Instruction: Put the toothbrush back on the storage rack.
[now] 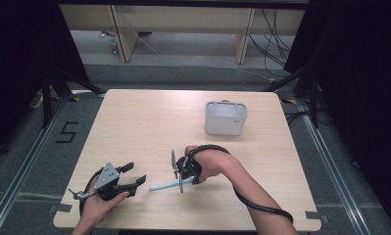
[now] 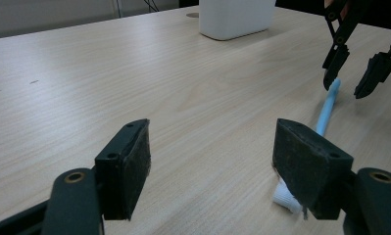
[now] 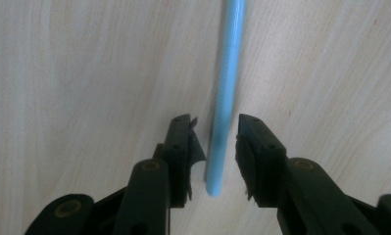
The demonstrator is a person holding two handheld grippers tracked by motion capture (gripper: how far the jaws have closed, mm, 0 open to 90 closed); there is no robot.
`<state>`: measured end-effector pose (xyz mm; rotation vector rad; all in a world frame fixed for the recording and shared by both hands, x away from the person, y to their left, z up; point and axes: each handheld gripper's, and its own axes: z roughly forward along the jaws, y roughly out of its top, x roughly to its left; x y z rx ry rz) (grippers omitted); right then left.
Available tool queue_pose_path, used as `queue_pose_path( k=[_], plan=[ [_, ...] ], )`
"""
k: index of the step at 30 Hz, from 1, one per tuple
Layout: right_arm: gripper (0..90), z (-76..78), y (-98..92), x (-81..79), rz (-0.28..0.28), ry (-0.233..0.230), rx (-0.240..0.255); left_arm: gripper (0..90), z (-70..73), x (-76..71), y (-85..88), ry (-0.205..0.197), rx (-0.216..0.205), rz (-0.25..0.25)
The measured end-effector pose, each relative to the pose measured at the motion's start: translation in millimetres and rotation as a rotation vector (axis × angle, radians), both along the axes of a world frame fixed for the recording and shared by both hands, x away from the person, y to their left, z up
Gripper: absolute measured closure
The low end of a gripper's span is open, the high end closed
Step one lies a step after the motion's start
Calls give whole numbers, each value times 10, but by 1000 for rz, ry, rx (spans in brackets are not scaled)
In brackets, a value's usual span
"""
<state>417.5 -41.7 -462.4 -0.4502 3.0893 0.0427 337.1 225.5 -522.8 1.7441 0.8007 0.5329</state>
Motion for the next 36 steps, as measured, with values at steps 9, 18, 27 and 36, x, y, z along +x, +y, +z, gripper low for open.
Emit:
queue_pose_path(
  k=[9,18,27,36],
  plan=[
    [729,-42,34,-3,-21,6,-12,296,0,-2,-3,-1,2,-1],
    [760,-89,65,24,-2,2,-12,296,0,-1,-1,0,1,-1],
    [768,-113,68,41,-13,19,2,296,0,-1,-3,0,3,-3],
    [775,-130,84,42,-36,22,-15,296,0,-3,-3,-1,2,-5]
  ],
)
